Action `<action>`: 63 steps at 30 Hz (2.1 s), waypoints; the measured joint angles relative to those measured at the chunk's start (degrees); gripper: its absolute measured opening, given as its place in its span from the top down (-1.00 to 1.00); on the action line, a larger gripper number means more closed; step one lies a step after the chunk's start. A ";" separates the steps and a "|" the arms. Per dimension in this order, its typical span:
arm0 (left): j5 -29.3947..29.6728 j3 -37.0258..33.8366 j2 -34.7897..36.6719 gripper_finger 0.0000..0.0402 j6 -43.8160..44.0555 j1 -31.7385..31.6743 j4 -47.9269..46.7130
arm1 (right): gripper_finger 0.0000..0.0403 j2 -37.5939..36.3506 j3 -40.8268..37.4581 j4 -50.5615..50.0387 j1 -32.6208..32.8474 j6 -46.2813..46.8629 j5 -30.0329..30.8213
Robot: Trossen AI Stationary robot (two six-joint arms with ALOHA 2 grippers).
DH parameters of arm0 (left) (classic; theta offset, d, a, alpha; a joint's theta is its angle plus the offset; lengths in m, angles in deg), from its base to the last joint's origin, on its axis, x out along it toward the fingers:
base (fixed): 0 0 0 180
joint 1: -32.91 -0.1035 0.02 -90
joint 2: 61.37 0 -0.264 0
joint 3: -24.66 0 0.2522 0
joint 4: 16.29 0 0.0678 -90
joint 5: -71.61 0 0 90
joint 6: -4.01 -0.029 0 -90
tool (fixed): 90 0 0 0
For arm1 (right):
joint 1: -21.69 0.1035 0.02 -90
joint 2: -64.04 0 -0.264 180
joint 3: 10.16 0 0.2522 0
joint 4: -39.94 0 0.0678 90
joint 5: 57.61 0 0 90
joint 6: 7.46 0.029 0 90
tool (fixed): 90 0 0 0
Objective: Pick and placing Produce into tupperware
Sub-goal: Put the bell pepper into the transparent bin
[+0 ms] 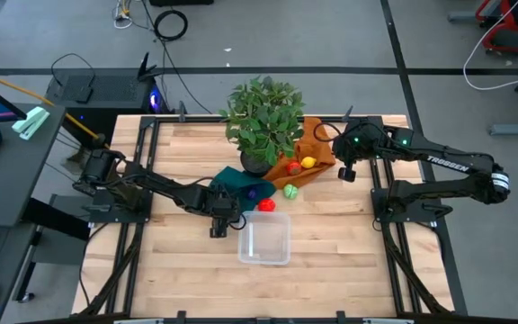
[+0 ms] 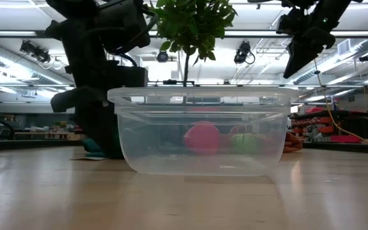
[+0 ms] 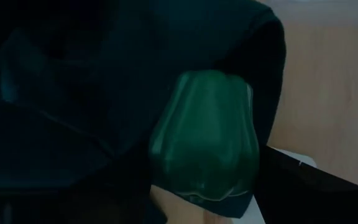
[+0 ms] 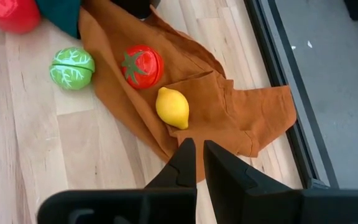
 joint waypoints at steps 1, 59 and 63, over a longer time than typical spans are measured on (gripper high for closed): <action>0.00 0.00 0.56 -0.17 -0.10 0.00 -0.97 | 1.00 0.00 0.00 -0.01 0.00 0.02 0.00; -0.64 3.07 3.73 -0.19 -9.83 6.27 41.27 | 1.00 0.00 -0.02 0.05 0.00 2.41 0.01; -1.20 9.28 1.85 -0.23 -12.15 6.45 33.86 | 1.00 0.00 -0.02 0.08 0.00 2.40 0.00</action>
